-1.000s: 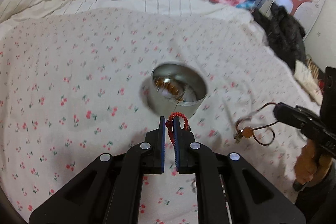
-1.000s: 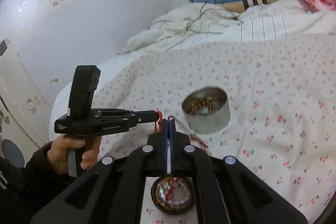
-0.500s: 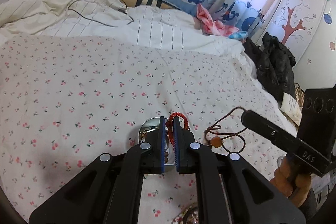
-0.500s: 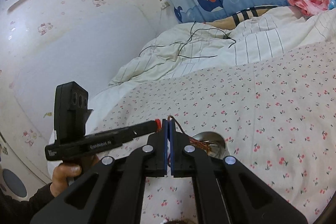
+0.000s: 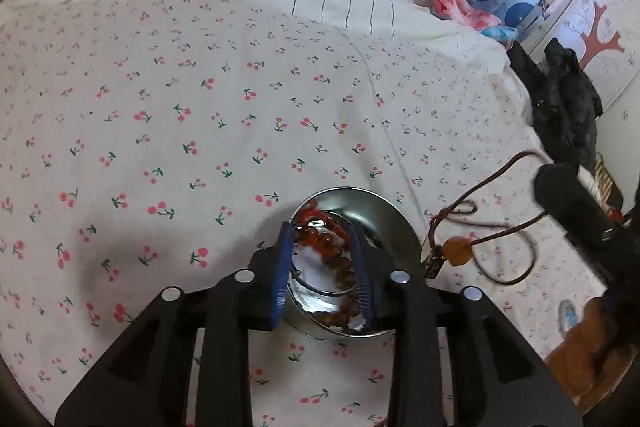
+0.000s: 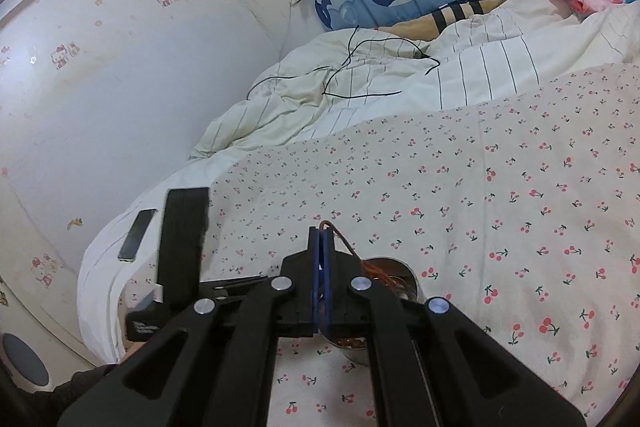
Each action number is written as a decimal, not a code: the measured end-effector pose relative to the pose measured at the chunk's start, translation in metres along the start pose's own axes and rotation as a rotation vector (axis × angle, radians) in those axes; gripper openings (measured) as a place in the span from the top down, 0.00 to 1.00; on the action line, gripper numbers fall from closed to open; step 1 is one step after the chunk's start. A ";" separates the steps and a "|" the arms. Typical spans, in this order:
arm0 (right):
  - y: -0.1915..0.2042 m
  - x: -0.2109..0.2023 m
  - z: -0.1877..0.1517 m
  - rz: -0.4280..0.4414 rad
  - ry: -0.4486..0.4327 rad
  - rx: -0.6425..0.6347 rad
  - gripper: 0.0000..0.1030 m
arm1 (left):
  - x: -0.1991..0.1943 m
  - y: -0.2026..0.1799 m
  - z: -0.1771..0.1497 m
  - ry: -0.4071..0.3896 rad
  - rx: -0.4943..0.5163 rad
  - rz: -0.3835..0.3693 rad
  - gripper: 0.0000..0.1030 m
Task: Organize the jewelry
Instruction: 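Lower both held pieces into the silver tin and open both tools, then grasp the black coiled bracelet with the right tool and lift it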
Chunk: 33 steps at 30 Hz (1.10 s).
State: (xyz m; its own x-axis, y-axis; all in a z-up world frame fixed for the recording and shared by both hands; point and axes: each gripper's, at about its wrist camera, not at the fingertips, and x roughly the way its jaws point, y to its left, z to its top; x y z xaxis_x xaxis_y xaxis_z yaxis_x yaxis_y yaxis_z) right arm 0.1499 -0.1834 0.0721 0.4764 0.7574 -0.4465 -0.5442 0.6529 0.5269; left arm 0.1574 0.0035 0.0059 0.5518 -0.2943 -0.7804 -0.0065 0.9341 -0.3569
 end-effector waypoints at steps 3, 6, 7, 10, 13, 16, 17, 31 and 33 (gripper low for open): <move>0.001 0.003 -0.001 -0.011 0.006 -0.012 0.98 | -0.015 -0.004 0.000 -0.063 0.020 0.071 0.38; 0.001 0.006 -0.003 -0.016 0.010 -0.010 0.98 | -0.030 -0.001 0.005 -0.088 -0.004 0.043 0.37; 0.000 0.007 -0.004 -0.016 0.011 -0.008 0.98 | -0.037 0.001 0.006 -0.108 -0.012 0.045 0.36; 0.000 0.012 -0.006 -0.017 0.023 -0.008 0.98 | -0.051 0.008 0.012 -0.144 -0.045 0.040 0.30; 0.003 0.030 -0.015 -0.074 0.080 -0.040 0.98 | -0.062 0.016 0.015 -0.168 -0.094 0.025 0.25; 0.006 0.055 -0.029 -0.172 0.182 -0.106 0.97 | -0.065 0.021 0.014 -0.163 -0.113 0.015 0.24; 0.006 0.063 -0.034 -0.187 0.228 -0.115 0.97 | -0.064 0.021 0.013 -0.158 -0.110 0.017 0.24; 0.008 -0.009 -0.056 -0.286 0.257 -0.168 0.47 | -0.068 0.010 -0.060 -0.015 0.047 0.086 0.23; 0.010 -0.021 -0.073 -0.292 0.295 -0.204 0.47 | -0.067 0.005 -0.076 0.018 0.081 0.084 0.23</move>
State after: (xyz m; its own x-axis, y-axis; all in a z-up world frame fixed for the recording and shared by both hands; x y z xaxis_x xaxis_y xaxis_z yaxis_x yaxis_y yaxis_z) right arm 0.0840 -0.1920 0.0340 0.4291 0.4921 -0.7575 -0.5553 0.8051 0.2085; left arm 0.0569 0.0118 0.0170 0.5367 -0.2173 -0.8153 0.0155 0.9687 -0.2479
